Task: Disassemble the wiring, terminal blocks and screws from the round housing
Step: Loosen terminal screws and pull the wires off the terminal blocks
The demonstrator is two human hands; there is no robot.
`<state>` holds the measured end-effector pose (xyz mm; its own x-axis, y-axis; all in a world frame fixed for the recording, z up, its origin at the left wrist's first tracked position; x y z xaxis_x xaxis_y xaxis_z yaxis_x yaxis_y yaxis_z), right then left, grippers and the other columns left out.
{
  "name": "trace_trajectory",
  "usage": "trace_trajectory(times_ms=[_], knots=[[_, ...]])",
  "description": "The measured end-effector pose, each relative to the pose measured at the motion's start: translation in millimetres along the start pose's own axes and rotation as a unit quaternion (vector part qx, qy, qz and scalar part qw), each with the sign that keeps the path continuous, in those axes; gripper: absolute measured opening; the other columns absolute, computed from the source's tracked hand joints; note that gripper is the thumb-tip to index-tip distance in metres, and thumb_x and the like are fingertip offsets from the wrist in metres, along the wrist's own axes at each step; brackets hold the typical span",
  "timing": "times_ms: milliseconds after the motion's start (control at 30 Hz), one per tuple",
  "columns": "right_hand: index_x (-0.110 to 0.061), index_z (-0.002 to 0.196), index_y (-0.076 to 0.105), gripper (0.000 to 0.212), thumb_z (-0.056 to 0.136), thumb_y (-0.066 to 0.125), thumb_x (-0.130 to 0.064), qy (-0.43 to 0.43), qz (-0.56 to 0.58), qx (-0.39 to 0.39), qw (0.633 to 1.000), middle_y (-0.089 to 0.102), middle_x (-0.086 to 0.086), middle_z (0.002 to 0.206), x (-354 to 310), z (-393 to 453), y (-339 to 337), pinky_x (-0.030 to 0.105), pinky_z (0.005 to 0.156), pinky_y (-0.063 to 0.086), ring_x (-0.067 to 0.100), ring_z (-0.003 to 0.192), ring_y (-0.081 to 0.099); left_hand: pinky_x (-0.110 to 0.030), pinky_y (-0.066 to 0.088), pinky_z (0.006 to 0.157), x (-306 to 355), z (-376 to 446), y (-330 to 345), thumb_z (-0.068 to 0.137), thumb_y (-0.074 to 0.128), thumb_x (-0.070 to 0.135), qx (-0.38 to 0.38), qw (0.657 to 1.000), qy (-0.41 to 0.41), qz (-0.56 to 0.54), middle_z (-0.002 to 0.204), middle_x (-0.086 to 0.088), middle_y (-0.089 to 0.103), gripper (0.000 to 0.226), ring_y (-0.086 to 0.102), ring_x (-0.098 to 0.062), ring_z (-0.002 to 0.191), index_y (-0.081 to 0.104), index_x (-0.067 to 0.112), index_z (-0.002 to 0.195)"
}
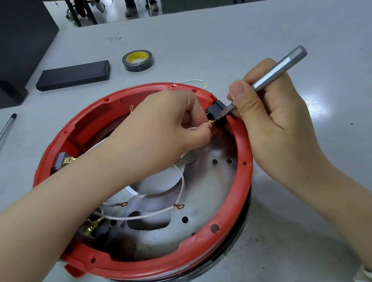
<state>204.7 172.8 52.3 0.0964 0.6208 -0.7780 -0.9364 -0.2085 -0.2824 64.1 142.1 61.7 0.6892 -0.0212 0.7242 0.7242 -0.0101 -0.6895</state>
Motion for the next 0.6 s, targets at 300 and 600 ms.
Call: trace_trajectory(times_ms=[300,600], knots=[[-0.032,0.081,0.04,0.02,0.099,0.044,-0.022,-0.005,-0.014,0.013,1.0,0.056,-0.026,0.068,-0.5,-2.1,0.9,0.007,0.059,0.038,-0.003,0.061,0.053,-0.017,0.041,0.039,-1.8,0.8,0.1,0.085,0.066,0.022,-0.003,1.0,0.0,-0.002,0.059,0.006,0.067,0.018,0.05,-0.003,0.038,0.057,0.021,0.069],[-0.032,0.087,0.034,0.025,0.101,0.041,-0.012,-0.067,-0.072,-0.015,0.995,0.049,-0.035,0.067,-6.1,-2.1,0.7,0.001,0.058,0.034,-0.014,0.064,0.053,-0.013,0.039,0.042,-2.8,0.8,0.5,0.084,0.066,0.023,0.003,1.0,0.007,0.006,0.063,0.009,0.067,0.017,0.049,0.0,0.04,0.057,0.021,0.07]])
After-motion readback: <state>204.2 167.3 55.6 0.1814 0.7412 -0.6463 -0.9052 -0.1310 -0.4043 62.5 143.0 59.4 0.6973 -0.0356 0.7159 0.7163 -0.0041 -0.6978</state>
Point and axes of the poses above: each hand's wrist, its own z-axis towards the middle knuckle, its own y-axis out of the palm, x = y × z, the point moved 4 cm from there along z, towards the middle knuckle
